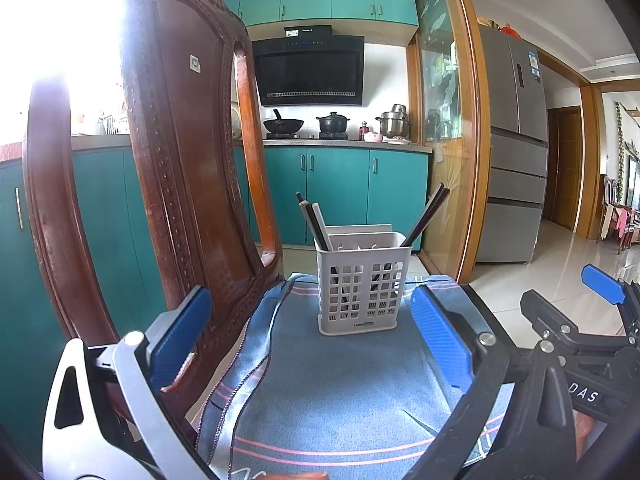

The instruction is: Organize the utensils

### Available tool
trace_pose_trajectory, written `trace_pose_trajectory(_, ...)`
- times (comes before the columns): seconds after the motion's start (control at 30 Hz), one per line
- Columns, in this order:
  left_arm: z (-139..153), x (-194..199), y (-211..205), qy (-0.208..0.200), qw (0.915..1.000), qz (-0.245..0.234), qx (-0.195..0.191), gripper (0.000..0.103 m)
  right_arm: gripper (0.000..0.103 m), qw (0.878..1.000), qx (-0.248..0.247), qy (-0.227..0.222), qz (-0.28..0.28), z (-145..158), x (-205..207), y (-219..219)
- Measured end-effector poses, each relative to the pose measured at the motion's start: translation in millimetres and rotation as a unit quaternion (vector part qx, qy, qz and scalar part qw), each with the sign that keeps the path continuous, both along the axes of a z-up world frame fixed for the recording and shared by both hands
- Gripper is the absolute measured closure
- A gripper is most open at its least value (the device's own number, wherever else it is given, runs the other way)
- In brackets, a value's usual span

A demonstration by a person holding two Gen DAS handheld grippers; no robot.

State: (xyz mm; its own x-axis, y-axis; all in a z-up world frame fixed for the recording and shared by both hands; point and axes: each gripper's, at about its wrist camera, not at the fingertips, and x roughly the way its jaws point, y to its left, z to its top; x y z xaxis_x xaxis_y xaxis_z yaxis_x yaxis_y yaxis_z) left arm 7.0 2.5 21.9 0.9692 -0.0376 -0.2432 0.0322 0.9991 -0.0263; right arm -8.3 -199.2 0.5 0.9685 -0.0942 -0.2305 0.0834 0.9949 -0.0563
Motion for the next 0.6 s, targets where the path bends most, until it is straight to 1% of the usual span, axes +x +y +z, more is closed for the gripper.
trace_pose_trajectory(0.6,-5.3,-0.3,-1.0,0.006,1.0,0.004,0.0,0.004,0.003,1.0,-0.004,0.003,0.005,-2.3,1.6,-2.1)
